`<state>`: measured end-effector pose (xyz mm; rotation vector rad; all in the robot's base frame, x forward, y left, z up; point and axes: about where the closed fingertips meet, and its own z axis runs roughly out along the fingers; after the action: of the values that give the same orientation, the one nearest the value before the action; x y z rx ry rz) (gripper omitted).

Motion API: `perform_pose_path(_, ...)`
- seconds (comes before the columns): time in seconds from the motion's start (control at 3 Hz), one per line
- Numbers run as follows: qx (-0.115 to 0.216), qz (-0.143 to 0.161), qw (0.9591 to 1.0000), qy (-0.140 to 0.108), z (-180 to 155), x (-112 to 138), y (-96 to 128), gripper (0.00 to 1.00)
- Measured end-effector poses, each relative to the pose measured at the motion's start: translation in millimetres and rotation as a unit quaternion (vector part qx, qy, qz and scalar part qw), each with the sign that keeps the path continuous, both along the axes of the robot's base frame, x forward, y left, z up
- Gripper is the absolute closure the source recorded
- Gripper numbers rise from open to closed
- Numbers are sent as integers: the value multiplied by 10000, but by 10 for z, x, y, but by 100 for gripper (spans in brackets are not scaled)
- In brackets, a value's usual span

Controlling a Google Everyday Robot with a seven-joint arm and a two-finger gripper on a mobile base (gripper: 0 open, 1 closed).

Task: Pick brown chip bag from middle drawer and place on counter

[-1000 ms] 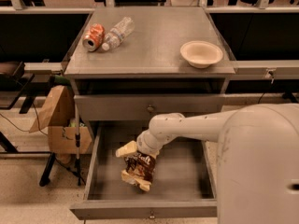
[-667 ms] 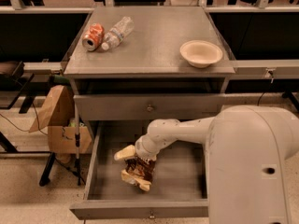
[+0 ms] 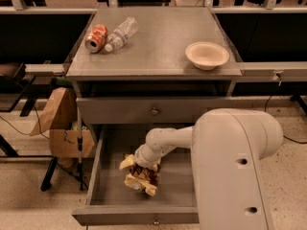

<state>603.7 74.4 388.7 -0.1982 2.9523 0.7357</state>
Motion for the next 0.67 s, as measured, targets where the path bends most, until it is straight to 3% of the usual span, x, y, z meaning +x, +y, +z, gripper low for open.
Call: perform_pose_path(0.67,-2,-32,10000,17,52,4,6,70)
